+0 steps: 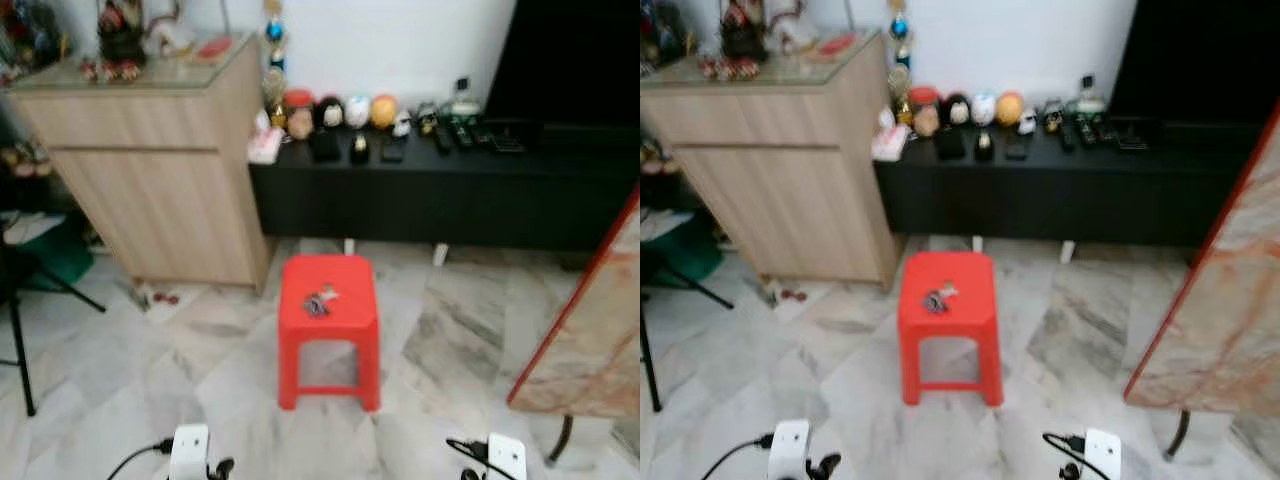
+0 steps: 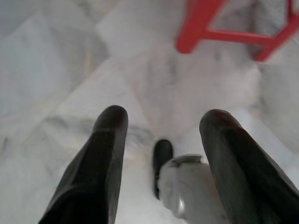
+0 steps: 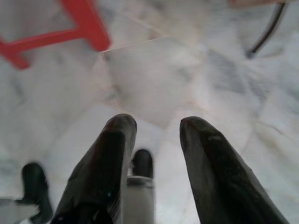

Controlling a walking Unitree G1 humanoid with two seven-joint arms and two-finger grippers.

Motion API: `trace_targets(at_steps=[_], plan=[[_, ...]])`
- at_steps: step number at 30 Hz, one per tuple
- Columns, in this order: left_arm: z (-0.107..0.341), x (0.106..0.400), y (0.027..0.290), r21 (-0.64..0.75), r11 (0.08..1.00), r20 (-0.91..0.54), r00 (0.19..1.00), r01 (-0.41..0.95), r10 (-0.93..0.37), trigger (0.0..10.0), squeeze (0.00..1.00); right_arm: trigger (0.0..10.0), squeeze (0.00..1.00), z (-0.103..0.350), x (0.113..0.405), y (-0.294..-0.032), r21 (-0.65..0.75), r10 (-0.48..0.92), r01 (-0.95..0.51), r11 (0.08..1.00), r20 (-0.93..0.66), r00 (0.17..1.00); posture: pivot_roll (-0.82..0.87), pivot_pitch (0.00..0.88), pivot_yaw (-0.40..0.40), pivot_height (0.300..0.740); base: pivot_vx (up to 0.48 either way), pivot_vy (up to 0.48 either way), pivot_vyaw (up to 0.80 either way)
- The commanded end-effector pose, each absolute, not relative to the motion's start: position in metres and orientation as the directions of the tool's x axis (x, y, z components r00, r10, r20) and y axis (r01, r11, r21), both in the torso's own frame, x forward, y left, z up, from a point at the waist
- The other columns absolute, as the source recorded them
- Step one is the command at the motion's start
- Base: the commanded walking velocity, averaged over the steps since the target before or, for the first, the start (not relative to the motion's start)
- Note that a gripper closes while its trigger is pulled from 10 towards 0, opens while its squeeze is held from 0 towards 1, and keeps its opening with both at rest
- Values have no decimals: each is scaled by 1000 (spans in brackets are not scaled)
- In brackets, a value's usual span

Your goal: Hang keys on a hook

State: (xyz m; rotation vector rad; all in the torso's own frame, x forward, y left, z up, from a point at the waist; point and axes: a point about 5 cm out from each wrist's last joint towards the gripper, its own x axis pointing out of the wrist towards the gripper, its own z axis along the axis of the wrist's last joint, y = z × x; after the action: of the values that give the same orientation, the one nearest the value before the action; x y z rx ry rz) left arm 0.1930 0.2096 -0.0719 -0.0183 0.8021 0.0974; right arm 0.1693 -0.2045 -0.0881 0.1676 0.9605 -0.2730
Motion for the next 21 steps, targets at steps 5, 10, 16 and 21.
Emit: trace_targets(at_steps=[5,10,16,21], plan=[[-76,182,217,41,993,-743,661,-113,105,10000,0,10000,0,-86,177,-199,39,-140,294,955,-815,562,135,37,-22,740,0,156,0],[-77,182,217,34,993,-744,660,-114,101,10000,0,10000,0,-86,176,-199,36,-141,292,956,-817,559,134,39,-23,740,0,0,0],[-77,182,216,31,993,-743,661,-117,101,10000,0,10000,0,-86,177,-198,37,-139,290,956,-815,563,134,45,-25,740,0,0,0],[-76,183,216,29,992,-739,666,-121,103,10000,0,10000,0,-85,178,-198,28,-140,278,960,-813,565,129,48,-23,740,0,0,0]])
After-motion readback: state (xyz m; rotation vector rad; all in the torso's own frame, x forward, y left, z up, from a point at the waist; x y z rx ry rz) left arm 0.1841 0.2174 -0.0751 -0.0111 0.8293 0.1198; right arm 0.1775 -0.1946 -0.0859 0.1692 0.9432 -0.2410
